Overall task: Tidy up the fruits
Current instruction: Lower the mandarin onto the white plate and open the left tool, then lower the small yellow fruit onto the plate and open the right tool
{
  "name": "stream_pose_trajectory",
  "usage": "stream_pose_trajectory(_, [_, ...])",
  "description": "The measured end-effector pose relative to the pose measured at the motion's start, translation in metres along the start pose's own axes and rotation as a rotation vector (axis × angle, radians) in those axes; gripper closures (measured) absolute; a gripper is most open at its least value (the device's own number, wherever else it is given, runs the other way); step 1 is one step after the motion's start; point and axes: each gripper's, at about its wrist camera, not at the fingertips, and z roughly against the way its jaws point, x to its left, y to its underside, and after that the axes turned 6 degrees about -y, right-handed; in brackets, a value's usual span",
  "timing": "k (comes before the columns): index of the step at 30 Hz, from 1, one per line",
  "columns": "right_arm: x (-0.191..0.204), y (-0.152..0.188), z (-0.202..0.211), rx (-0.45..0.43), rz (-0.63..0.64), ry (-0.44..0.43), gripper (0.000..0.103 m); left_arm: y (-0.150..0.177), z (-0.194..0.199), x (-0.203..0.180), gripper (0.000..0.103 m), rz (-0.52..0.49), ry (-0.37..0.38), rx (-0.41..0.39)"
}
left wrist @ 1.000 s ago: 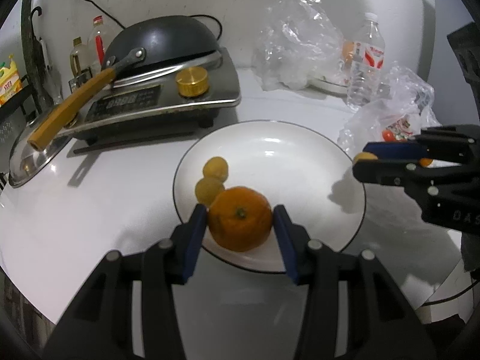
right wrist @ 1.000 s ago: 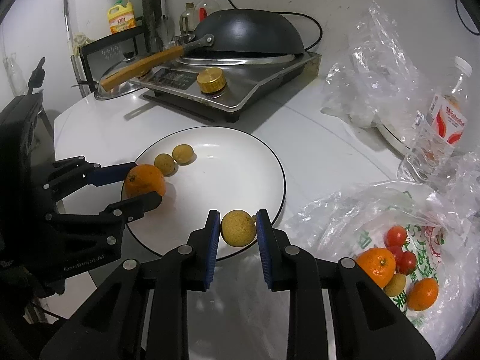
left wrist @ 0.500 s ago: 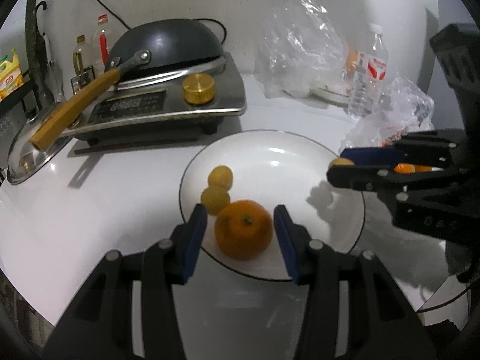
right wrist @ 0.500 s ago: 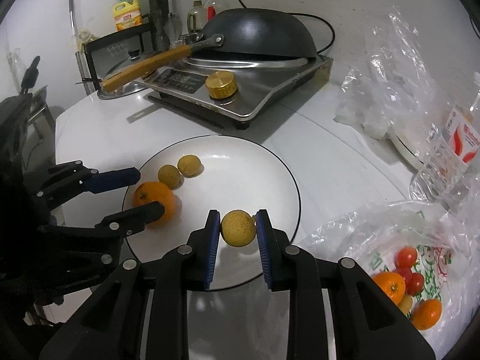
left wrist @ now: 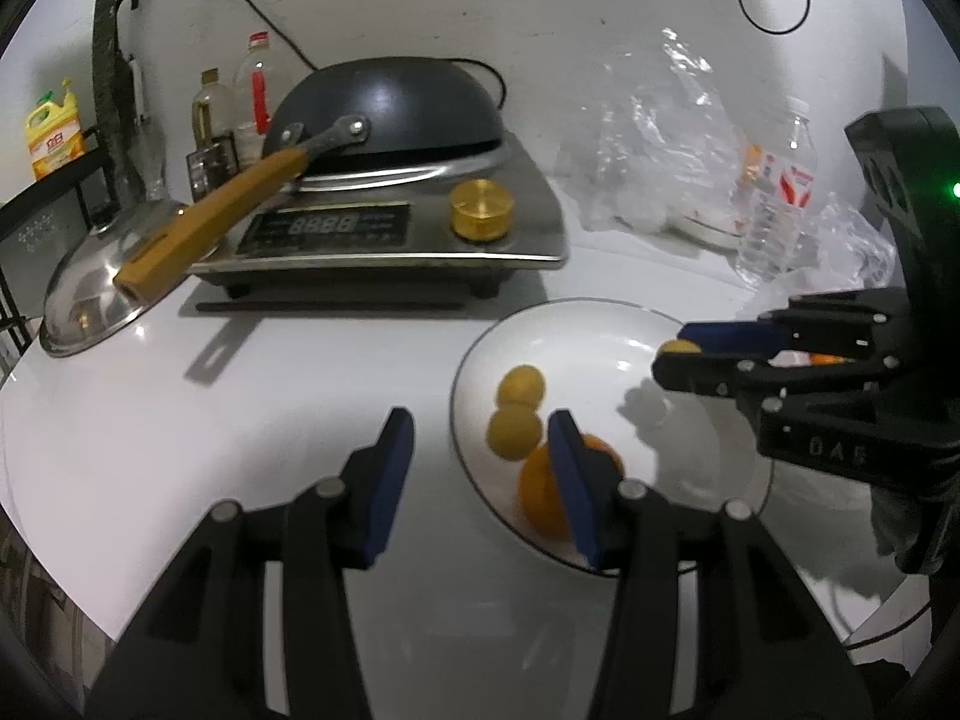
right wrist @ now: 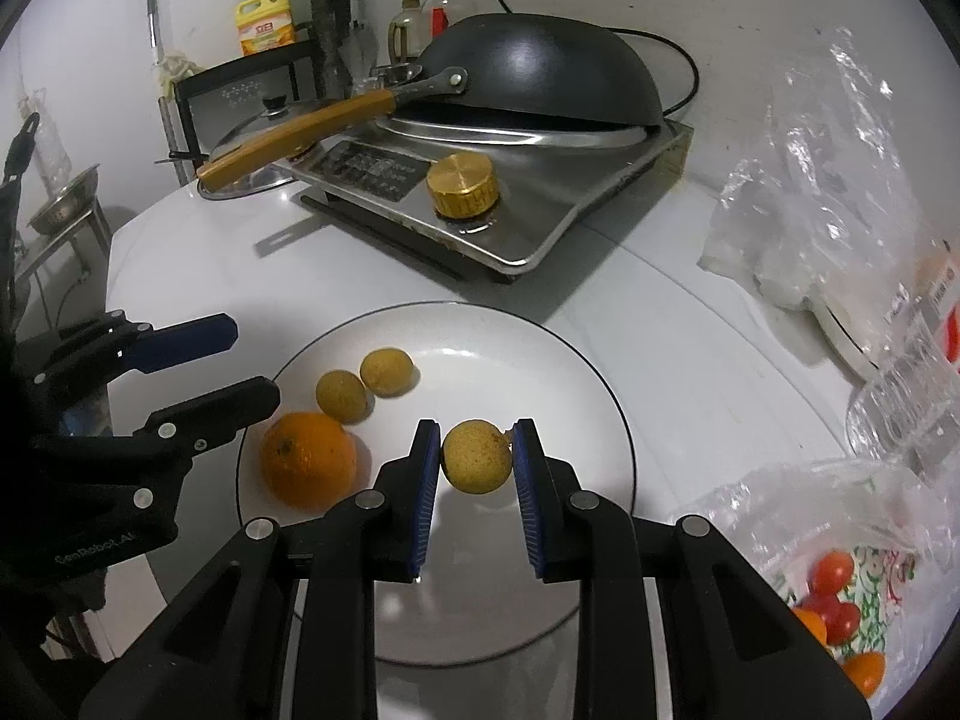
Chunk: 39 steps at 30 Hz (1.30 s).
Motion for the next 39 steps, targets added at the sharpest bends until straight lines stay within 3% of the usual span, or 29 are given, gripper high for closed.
stream_pose_trajectory(24, [-0.002,-0.031,-0.052,0.017,-0.014,-0.05,0.076,0.002,-0.025,0.025,0.055,0.06,-0.01,0.046])
stream_pose_trajectory(39, [-0.004,-0.036,-0.058,0.02,-0.057,-0.08,0.076,0.005,-0.023,0.026,0.055,0.064,-0.01,0.051])
